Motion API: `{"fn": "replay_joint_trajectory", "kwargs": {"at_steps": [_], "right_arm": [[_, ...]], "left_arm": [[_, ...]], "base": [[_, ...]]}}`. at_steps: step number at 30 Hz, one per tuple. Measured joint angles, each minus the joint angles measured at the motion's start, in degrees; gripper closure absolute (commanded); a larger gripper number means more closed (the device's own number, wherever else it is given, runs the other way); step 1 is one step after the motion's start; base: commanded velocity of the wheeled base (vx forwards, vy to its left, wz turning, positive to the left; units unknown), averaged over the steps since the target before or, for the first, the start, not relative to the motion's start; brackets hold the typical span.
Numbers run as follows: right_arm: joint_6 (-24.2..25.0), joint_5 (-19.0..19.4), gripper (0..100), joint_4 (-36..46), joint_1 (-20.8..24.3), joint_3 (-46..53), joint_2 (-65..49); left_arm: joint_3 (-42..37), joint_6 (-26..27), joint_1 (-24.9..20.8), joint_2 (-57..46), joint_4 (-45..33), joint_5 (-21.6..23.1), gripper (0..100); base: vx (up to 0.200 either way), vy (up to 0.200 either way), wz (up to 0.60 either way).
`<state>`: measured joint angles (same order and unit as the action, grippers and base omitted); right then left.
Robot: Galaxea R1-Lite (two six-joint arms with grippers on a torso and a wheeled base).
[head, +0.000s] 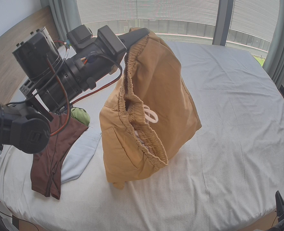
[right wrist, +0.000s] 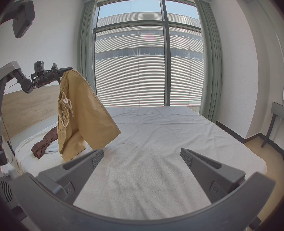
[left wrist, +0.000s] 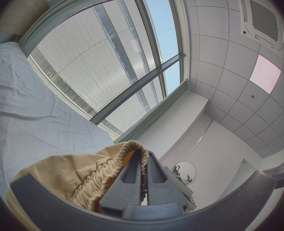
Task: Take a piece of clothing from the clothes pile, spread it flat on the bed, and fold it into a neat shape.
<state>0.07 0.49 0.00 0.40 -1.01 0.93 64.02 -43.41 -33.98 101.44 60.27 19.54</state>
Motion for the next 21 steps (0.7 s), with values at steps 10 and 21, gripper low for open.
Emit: {"fn": "replay_joint_trajectory", "kwargs": {"at_steps": [10,21], "right_arm": [[0.0,0.02,0,0.0,0.01,0.0,0.0],[-0.12,0.02,0,0.0,0.0,0.0,0.0]], "left_arm": [[-0.28,-0.55,1.12,1.76,0.51,-1.12,100],[-0.13,-0.54,2.72,2.11,0.68,-0.99,100]], "base": [[0.0,0.0,0.0],[0.0,0.0,0.0]]}}
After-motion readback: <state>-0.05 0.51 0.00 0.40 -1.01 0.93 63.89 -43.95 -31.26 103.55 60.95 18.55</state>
